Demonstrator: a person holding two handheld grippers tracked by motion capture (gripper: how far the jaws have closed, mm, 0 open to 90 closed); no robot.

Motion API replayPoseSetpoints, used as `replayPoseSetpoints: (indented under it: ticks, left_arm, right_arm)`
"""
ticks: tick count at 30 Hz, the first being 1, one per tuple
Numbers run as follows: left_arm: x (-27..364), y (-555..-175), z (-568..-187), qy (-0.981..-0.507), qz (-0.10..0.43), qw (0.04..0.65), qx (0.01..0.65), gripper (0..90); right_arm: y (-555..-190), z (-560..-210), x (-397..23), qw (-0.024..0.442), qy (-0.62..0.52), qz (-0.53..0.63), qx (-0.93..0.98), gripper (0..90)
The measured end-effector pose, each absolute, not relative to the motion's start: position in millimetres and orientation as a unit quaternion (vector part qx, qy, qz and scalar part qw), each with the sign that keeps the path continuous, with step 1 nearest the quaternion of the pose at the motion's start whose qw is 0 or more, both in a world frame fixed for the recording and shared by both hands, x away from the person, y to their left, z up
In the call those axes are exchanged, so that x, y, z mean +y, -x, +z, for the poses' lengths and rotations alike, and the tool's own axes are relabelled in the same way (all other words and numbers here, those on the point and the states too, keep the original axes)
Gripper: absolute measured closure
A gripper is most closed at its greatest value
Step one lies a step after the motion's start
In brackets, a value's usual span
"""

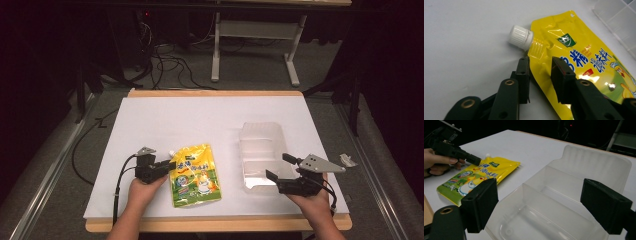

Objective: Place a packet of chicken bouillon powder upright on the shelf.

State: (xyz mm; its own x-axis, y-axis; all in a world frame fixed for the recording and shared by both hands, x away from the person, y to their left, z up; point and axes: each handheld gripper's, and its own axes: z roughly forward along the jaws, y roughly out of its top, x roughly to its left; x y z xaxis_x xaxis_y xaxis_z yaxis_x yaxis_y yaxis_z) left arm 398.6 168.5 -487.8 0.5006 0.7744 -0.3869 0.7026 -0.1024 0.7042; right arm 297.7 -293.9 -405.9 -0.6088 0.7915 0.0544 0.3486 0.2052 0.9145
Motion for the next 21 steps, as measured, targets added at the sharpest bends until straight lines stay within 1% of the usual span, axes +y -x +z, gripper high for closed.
replayPoseSetpoints:
  ticks: [6,8,9,10,16,17,21]
  left_arm:
    - [168,-398,-488,-0.746,0.035,0.447,0.493,78.3]
    - [167,-397,-488,-0.751,0.037,0.447,0.485,83.9]
    - [164,-394,-487,-0.758,0.050,0.445,0.474,88.7]
    - [164,-394,-487,-0.758,0.050,0.445,0.474,89.8]
    - [159,-389,-486,-0.768,0.081,0.439,0.460,90.0]
    - [157,-386,-485,-0.770,0.097,0.436,0.456,90.0]
    - [155,-382,-484,-0.770,0.118,0.436,0.452,90.0]
  right_arm:
    - [-299,-407,-294,0.219,-0.387,0.498,0.745,15.0]
    - [-299,-407,-294,0.219,-0.387,0.498,0.744,15.0]
    - [-299,-407,-295,0.218,-0.388,0.498,0.744,15.0]
    - [-299,-407,-295,0.218,-0.388,0.498,0.744,15.0]
    - [-299,-408,-293,0.216,-0.389,0.497,0.745,15.1]
    - [-299,-409,-293,0.217,-0.390,0.497,0.744,14.9]
    - [-299,-409,-293,0.217,-0.392,0.498,0.742,14.6]
